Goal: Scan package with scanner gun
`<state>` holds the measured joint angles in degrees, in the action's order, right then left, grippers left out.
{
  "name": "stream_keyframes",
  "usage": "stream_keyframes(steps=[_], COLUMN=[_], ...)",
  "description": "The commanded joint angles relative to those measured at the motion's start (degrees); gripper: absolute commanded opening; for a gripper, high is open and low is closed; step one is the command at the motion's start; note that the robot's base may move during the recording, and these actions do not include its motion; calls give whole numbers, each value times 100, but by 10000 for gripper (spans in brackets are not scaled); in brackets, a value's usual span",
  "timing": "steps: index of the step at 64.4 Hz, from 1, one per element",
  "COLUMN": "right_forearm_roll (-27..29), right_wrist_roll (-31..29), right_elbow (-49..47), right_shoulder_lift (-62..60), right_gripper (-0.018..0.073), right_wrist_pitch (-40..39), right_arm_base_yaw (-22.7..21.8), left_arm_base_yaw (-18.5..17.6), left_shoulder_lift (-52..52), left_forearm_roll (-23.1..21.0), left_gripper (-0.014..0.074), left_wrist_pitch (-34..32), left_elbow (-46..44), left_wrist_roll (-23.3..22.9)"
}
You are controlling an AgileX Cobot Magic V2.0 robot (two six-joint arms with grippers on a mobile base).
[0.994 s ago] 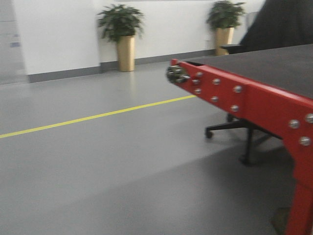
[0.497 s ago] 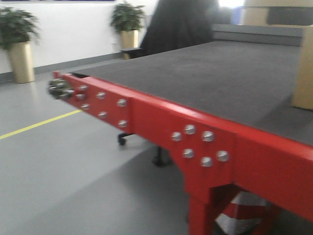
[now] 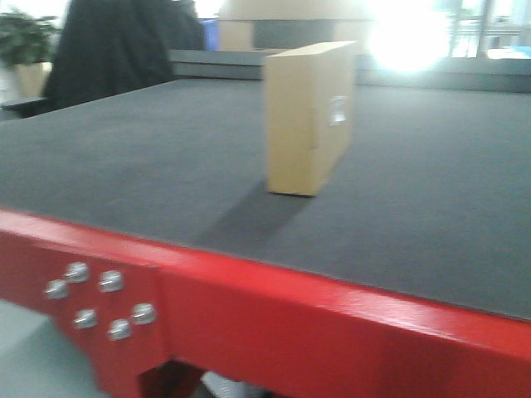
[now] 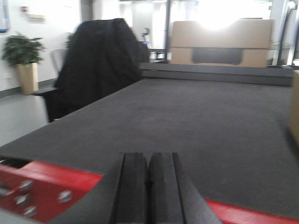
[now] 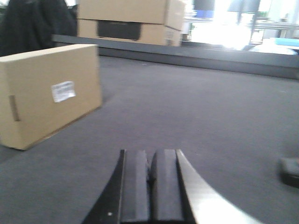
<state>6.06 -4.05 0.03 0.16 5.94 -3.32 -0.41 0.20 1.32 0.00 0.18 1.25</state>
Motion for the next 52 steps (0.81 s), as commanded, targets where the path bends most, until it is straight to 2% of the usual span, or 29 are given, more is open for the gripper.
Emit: stream_keyframes(steps=[1,26,52], right_forearm_roll=[-32,-32,-32], right_wrist_roll=[-14,-14,-14], right_elbow=[-3,-3,-3], right_shoulder_lift=[-16,-16,-16], right_gripper=[-153,-153,-153], right_wrist_pitch=[-149,-270,-257], right_arm_base_yaw=[4,4,4], left_arm_base_yaw=[-36,1,241], left_shoulder_lift=[-20,-20,-20], left_forearm_roll=[11,11,11], left_gripper=[-111,-111,-111], left_wrist_pitch=[-101,-101,-101], left_elbow=[-18,-18,-18], left_wrist_roll=[-42,-42,-42])
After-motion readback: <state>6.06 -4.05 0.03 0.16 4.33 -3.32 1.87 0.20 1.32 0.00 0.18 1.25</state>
